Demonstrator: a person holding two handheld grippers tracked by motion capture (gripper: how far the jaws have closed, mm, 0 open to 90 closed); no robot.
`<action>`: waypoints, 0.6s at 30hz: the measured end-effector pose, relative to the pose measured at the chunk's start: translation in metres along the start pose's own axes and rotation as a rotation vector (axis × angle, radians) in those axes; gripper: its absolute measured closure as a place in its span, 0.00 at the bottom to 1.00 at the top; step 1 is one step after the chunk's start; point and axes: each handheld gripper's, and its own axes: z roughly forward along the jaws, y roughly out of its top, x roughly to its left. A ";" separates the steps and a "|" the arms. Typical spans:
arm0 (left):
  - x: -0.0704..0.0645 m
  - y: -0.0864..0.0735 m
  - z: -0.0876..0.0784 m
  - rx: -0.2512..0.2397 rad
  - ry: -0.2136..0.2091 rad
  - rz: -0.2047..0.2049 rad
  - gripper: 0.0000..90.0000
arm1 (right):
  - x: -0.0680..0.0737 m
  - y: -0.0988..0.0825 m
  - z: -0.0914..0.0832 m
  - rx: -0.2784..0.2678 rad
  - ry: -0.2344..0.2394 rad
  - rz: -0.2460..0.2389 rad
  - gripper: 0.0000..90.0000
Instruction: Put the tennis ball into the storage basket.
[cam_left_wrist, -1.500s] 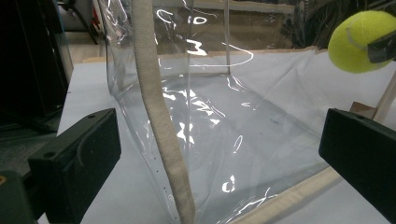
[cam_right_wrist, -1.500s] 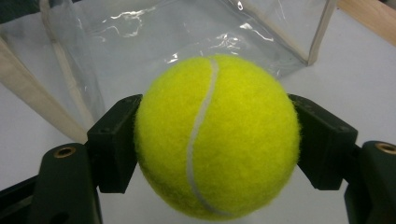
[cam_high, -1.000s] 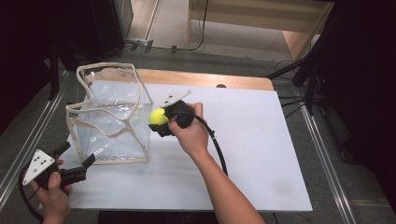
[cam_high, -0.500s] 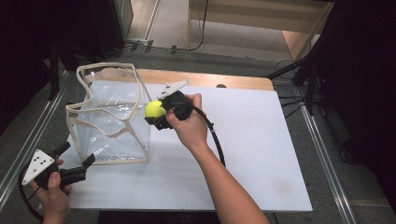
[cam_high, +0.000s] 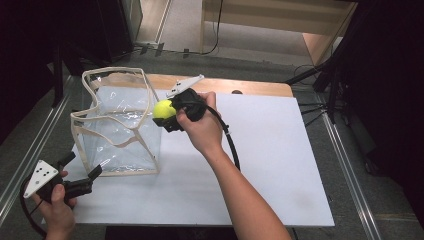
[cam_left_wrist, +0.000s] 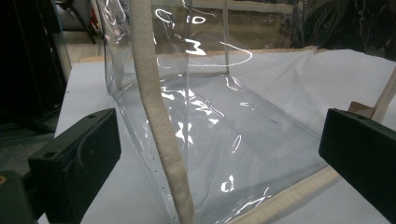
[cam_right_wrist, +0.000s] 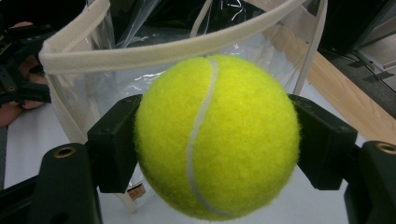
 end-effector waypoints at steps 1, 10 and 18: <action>0.000 0.000 0.000 0.000 0.000 0.000 0.00 | 0.000 0.001 -0.001 0.001 -0.003 -0.003 0.26; 0.000 0.000 0.000 0.000 -0.001 0.000 0.00 | -0.001 0.014 -0.008 -0.008 -0.006 -0.015 0.26; 0.000 0.000 0.000 -0.002 -0.003 -0.001 0.00 | 0.000 0.025 -0.010 0.000 -0.002 -0.027 0.26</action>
